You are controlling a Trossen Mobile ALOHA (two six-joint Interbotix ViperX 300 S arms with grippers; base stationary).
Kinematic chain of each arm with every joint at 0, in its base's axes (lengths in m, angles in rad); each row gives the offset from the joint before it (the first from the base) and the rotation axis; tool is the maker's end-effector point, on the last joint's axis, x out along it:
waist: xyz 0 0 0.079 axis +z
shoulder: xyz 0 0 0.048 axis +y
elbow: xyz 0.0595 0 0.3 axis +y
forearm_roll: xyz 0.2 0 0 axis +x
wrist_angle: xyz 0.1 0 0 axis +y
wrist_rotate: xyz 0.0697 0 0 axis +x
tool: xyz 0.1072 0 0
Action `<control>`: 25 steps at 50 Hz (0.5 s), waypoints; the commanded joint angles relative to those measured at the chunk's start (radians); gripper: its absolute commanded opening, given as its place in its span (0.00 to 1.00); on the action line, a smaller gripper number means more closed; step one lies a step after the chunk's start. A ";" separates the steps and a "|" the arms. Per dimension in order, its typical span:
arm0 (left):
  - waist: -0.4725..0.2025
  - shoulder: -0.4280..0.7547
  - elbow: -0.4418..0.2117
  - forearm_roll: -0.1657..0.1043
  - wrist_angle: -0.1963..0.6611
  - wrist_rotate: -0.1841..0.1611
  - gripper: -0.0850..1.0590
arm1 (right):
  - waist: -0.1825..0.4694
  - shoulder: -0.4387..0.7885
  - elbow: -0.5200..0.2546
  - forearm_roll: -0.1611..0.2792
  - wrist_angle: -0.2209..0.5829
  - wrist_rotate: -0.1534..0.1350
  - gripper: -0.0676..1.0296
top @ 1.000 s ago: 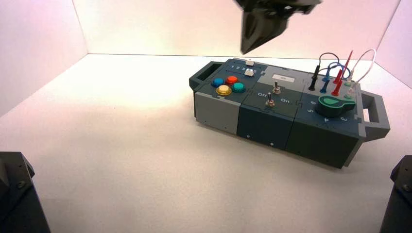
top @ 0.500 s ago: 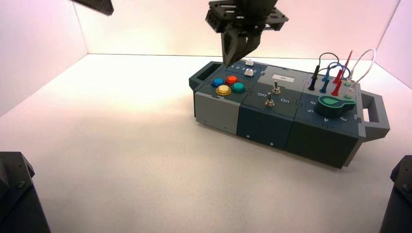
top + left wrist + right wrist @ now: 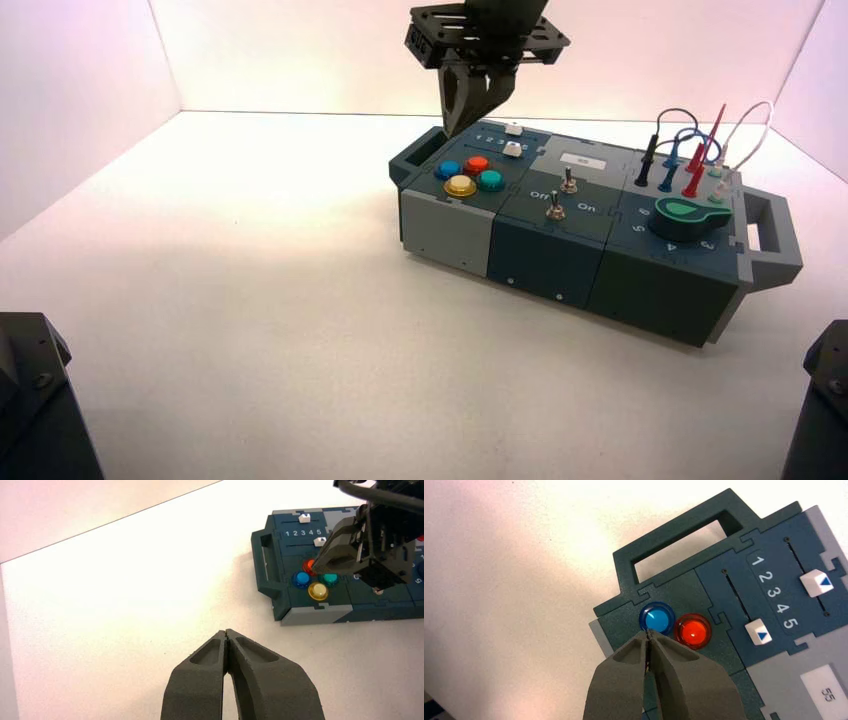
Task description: Push the blue button with the right gripper.
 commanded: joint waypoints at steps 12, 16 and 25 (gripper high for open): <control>0.018 -0.021 -0.009 0.008 0.031 0.002 0.05 | 0.003 0.054 -0.032 0.002 -0.009 -0.002 0.04; 0.020 -0.025 -0.009 0.008 0.031 0.002 0.05 | -0.002 0.067 -0.034 0.002 -0.017 -0.002 0.04; 0.020 -0.025 -0.009 0.008 0.031 0.002 0.05 | -0.002 0.098 -0.044 0.002 -0.021 -0.002 0.04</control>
